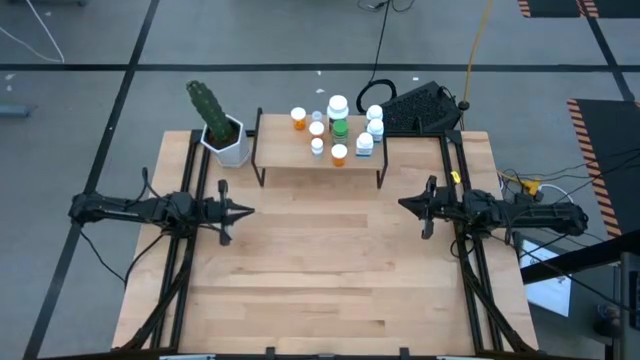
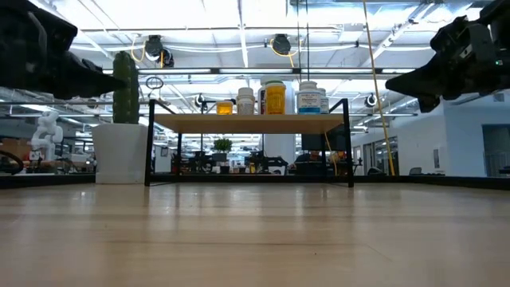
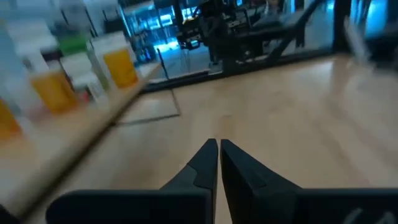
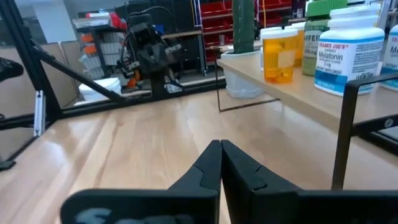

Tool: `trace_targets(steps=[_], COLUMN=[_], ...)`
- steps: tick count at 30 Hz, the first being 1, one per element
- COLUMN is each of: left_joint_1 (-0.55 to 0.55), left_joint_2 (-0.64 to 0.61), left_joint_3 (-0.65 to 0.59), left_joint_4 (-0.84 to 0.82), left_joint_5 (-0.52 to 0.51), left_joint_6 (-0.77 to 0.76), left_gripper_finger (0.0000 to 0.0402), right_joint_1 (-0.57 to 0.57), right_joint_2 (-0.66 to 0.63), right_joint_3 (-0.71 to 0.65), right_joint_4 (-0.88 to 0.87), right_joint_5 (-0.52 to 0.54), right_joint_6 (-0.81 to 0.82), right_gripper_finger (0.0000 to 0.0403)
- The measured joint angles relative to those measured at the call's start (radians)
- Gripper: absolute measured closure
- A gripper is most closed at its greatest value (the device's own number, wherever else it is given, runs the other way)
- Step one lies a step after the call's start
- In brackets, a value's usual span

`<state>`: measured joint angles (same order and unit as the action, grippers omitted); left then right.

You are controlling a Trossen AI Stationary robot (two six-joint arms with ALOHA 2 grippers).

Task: Pick and place medicine bottles onto shelf by color
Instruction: Return to Home Position

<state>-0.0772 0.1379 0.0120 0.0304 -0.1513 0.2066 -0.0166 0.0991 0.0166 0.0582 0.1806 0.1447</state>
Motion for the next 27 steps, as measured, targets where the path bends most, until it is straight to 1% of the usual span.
trace_targets(steps=[3,6,16,27], left_joint_1=[0.0,-0.001,-0.001,-0.001], left_joint_2=[0.005,0.005,0.005,0.005], left_joint_3=[-0.001,-0.003,-0.003,-0.003], left_joint_4=[0.004,0.021,0.037,0.04], left_joint_5=[-0.014,-0.02,-0.029,-0.029], left_joint_6=[0.17,0.215,0.057,0.05], left_gripper_finger=[0.0381,0.038,0.038,0.038], right_joint_1=[0.0,0.0,0.0,0.0], right_joint_2=[0.001,0.001,0.002,0.002], right_joint_3=[0.0,-0.001,-0.001,-0.002], right_joint_4=[0.006,0.014,0.033,0.035], right_joint_5=[0.0,0.001,0.001,0.001], right_joint_6=[0.011,-0.001,-0.007,-0.007], right_gripper_finger=[0.0403,0.0403,0.0403,0.0403])
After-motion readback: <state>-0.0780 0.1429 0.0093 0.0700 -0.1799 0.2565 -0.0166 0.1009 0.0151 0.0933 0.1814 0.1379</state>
